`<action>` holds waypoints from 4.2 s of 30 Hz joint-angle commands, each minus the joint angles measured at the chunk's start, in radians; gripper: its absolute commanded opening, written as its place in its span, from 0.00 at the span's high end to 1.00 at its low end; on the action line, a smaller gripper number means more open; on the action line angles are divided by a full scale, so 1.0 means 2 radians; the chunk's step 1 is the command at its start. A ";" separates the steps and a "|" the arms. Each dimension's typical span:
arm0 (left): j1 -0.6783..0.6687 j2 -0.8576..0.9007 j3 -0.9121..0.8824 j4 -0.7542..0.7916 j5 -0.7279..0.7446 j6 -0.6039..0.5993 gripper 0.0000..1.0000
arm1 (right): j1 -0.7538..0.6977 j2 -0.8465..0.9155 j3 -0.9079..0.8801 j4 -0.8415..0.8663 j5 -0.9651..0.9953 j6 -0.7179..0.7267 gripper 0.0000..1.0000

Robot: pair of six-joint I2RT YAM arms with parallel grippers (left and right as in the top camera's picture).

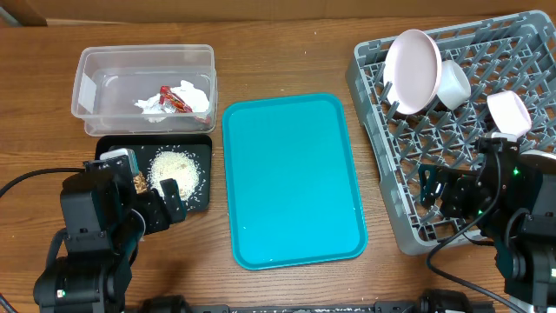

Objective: Sort waste into correct bins and load items into the dishwasher

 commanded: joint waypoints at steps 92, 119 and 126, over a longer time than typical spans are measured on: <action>-0.003 -0.001 -0.004 0.000 0.002 -0.005 0.00 | 0.055 -0.405 -0.539 0.527 0.067 -0.039 0.00; -0.034 -0.241 -0.282 0.290 -0.024 0.000 0.00 | 0.055 -0.405 -0.539 0.527 0.067 -0.039 0.00; -0.034 -0.352 -0.456 0.518 -0.017 0.001 0.00 | 0.055 -0.405 -0.539 0.527 0.067 -0.039 0.00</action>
